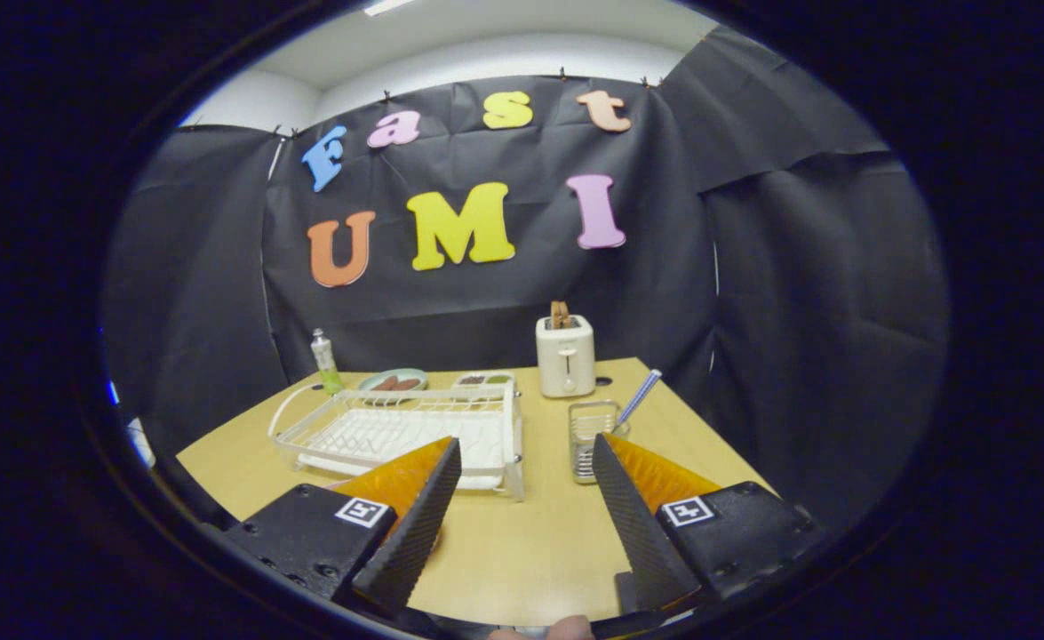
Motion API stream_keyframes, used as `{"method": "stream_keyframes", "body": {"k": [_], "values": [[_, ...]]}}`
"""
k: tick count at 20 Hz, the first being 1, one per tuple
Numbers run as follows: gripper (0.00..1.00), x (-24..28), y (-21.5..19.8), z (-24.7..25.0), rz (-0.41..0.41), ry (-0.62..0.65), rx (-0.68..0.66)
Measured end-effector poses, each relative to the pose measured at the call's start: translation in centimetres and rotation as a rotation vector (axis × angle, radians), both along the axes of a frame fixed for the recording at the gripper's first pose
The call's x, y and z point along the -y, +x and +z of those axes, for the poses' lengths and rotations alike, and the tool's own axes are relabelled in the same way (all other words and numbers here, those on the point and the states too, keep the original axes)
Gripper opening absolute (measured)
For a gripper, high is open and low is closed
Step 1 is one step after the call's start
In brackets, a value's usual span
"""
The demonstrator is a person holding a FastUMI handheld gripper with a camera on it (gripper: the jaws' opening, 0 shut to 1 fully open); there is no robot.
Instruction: Take the plate from the dish rack, then take the spoon from the basket and place it into the plate.
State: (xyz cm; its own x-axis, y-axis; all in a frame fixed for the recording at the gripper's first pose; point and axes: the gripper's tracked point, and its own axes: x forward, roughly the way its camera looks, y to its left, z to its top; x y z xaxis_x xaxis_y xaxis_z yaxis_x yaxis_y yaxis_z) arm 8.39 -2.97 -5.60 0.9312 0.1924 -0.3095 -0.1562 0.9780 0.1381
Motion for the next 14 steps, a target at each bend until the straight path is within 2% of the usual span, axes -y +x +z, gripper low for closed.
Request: {"method": "stream_keyframes", "body": {"k": [6, 14], "values": [[0.96, 4.8, 2.1, 0.2, -0.072, -0.062, 0.071], [0.97, 7.4, 10.6, -4.3, -0.068, -0.034, 0.005]]}}
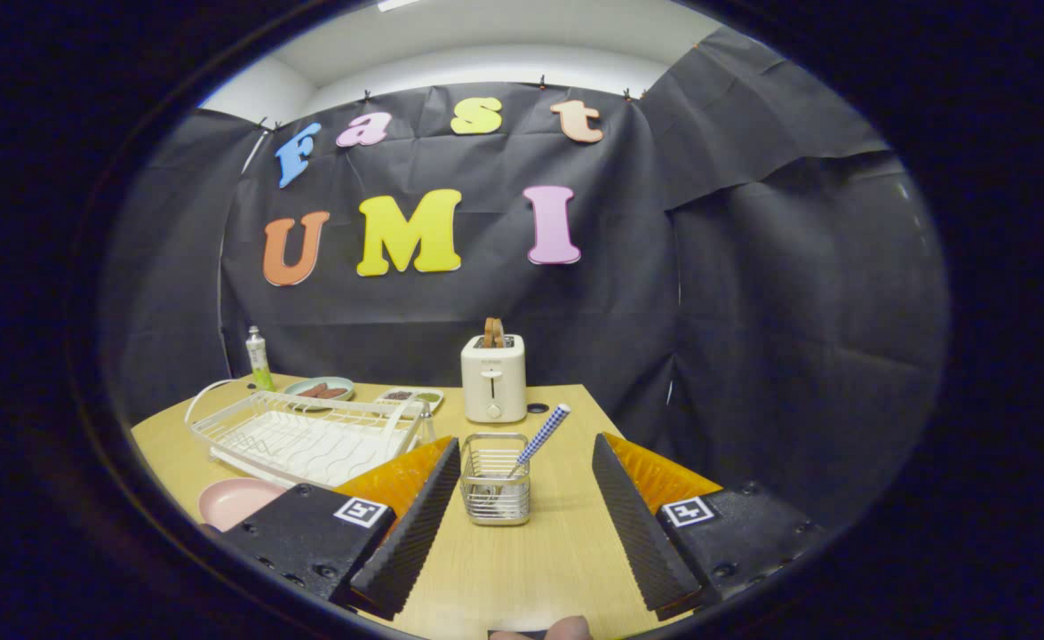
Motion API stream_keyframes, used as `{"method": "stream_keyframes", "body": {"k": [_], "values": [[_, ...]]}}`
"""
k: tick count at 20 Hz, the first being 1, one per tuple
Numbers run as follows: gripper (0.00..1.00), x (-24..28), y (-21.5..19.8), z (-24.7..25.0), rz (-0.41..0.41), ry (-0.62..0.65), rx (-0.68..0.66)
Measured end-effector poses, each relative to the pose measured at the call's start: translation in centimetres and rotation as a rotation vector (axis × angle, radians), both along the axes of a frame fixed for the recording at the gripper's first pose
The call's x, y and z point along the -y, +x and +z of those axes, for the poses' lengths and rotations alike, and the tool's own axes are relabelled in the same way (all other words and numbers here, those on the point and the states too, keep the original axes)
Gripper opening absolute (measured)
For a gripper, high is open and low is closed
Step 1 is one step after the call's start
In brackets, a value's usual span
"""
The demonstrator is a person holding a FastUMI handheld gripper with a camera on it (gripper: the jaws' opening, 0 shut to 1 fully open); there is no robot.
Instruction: Take the plate from the dish rack, then take the spoon from the basket and place it into the plate.
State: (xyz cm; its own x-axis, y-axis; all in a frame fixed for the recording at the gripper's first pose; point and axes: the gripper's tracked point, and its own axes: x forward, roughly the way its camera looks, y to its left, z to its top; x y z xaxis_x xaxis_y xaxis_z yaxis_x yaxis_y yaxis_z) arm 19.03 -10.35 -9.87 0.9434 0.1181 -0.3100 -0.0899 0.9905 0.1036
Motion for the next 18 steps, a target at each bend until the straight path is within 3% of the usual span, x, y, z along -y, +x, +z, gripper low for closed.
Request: {"method": "stream_keyframes", "body": {"k": [11, 15, 18], "values": [[0.97, -1.8, 9.8, -5.9, 0.071, 0.091, -0.165], [0.91, -2.2, 11.7, -5.8, 0.06, 0.127, -0.167], [0.74, -2.2, 12.2, -5.6, 0.059, 0.133, -0.166]]}}
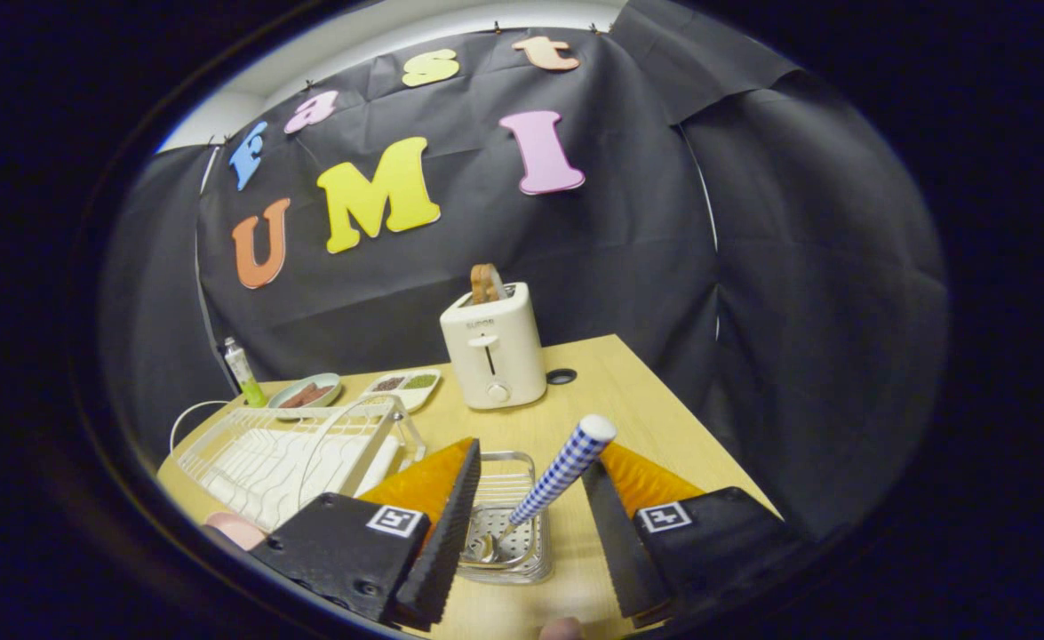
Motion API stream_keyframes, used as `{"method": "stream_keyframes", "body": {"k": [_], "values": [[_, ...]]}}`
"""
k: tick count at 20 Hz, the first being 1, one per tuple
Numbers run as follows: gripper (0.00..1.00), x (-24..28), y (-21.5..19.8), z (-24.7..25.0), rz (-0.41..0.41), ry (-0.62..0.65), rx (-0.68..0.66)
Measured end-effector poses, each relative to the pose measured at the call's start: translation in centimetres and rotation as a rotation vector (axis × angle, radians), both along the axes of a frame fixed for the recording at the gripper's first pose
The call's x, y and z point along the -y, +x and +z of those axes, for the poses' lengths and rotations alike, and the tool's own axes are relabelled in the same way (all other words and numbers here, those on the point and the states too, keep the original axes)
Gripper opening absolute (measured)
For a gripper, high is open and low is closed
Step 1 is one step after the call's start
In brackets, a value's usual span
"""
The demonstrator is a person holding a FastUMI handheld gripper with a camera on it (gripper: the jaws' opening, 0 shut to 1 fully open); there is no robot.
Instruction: Take the plate from the dish rack, then take the spoon from the basket and place it into the plate.
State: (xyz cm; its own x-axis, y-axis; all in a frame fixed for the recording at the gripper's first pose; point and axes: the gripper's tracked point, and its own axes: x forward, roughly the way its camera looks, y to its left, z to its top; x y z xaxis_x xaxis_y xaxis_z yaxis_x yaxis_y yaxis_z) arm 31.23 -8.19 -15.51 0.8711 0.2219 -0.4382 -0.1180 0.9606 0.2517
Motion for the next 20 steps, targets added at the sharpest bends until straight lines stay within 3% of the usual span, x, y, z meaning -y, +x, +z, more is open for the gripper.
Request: {"method": "stream_keyframes", "body": {"k": [2, 3, 4, 8, 16, 20], "values": [[0.52, 0.4, 0.0, 0.1, -0.016, -0.008, 0.002], [0.46, 0.4, -0.1, 0.6, -0.017, 0.002, 0.009], [0.31, 0.1, -0.2, 1.1, -0.013, 0.017, 0.014], [0.13, -0.6, -1.1, 2.9, -0.005, 0.008, 0.022], [0.08, 0.0, -1.9, 10.6, -0.104, -0.07, 0.173], [0.09, -1.8, -4.4, 15.1, -0.106, -0.072, 0.237]]}}
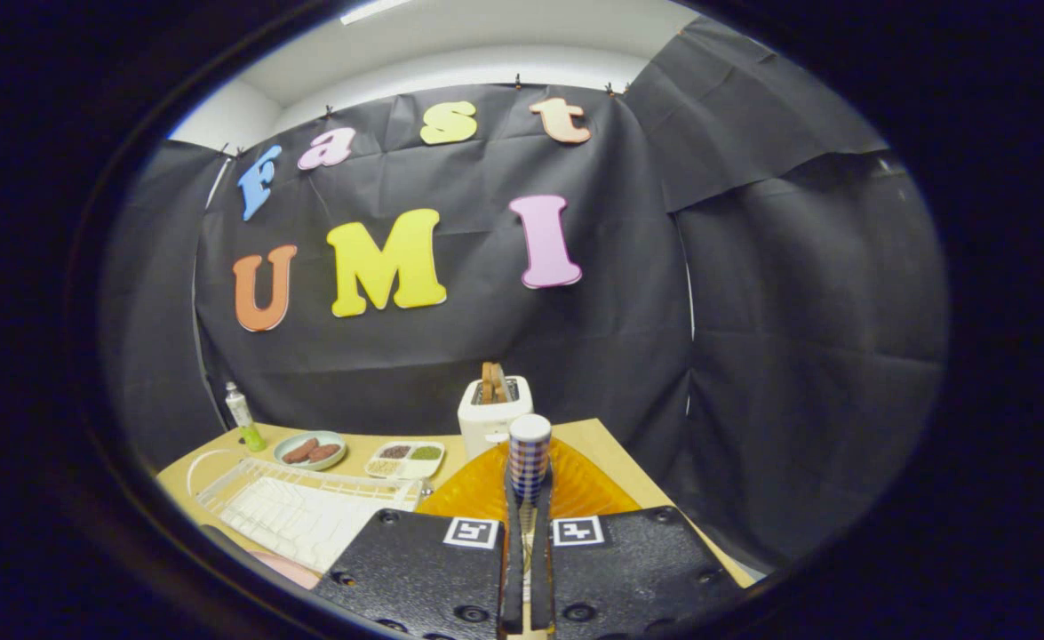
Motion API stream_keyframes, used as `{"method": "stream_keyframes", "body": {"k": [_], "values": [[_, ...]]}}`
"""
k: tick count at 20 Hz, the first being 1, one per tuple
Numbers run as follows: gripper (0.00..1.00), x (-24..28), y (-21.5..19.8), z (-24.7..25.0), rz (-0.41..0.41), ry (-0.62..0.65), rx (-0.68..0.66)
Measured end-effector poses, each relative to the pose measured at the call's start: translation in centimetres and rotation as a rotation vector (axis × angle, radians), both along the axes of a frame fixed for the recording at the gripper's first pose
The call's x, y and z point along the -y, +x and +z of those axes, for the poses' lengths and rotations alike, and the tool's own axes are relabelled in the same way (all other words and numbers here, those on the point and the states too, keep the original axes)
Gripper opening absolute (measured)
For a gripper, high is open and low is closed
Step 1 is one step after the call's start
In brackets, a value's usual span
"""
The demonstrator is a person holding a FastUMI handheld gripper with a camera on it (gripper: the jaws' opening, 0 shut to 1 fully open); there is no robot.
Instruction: Take the plate from the dish rack, then take the spoon from the basket and place it into the plate.
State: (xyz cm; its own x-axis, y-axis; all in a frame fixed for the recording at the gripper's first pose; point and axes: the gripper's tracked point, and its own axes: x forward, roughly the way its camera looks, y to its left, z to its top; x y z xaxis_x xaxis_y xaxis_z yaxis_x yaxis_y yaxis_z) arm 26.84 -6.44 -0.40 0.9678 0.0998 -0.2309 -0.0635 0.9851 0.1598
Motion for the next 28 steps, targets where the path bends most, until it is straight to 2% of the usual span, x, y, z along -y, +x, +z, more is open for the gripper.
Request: {"method": "stream_keyframes", "body": {"k": [5, 11, 16, 20, 28], "values": [[0.08, -6.3, -5.8, 4.4, 0.105, 0.033, 0.069], [0.09, -13.8, -12.4, 4.9, 0.206, 0.053, 0.083], [0.08, -20.4, -17.0, 1.7, 0.284, 0.104, 0.037], [0.08, -23.5, -18.8, -1.5, 0.32, 0.113, -0.001], [0.08, -25.2, -19.2, -6.5, 0.293, 0.16, -0.098]]}}
